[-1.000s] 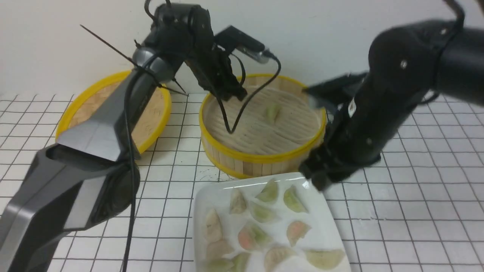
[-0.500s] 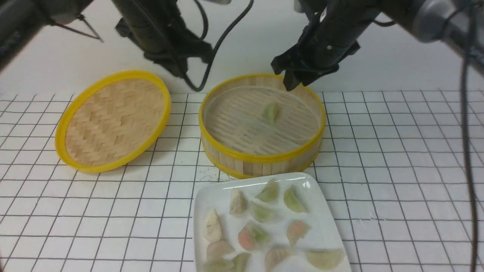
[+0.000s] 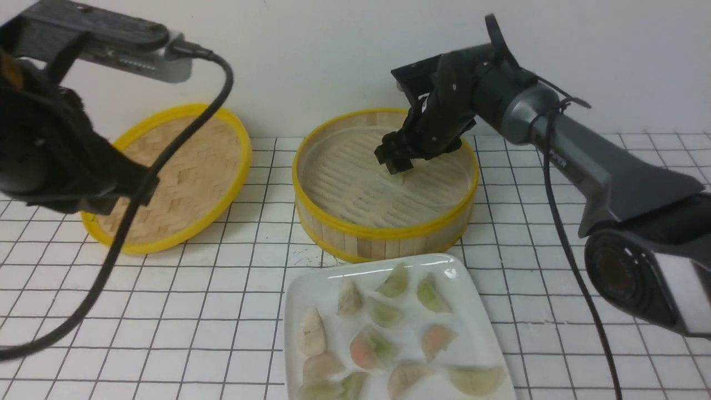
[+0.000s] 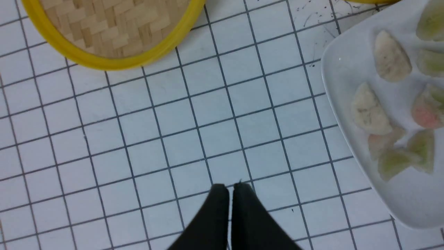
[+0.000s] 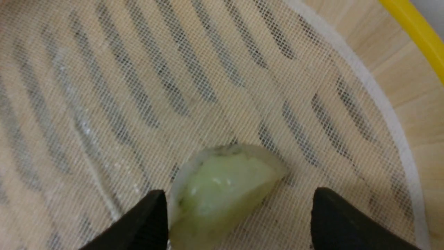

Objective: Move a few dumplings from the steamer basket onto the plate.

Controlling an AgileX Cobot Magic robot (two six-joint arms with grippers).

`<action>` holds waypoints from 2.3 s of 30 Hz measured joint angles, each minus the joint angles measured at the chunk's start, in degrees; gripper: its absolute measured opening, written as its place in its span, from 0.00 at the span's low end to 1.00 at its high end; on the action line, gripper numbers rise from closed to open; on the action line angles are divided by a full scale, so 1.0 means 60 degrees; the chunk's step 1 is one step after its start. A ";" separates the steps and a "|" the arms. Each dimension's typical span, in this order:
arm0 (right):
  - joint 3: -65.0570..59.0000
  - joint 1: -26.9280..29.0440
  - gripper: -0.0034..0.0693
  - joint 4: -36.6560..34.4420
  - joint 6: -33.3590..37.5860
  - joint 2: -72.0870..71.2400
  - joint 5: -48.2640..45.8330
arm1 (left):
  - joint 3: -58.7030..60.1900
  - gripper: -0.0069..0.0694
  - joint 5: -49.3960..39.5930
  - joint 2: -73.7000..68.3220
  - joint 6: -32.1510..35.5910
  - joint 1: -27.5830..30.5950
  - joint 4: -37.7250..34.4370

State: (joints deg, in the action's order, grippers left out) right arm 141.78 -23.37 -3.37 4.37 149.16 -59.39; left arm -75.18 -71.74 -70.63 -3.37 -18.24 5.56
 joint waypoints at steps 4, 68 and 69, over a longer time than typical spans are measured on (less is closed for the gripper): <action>0.0042 0.0000 0.72 -0.0121 0.0199 0.0254 0.0570 | 0.0266 0.08 -0.0022 0.1039 -0.0017 0.0000 0.0032; -0.9999 -0.1597 0.31 -0.1823 -0.0200 -1.0555 -0.1847 | 0.0329 0.08 -0.0068 0.2227 0.0010 0.0000 -0.1117; -1.0011 -0.1597 0.25 -0.1746 -0.0259 -1.1022 -0.1847 | 0.0329 0.08 -0.0068 0.2227 0.0010 0.0000 -0.1127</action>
State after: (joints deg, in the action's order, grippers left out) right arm 81.71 -32.95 -13.85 2.82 83.03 -70.48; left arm -73.21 -72.15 -57.27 -3.31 -18.24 -1.21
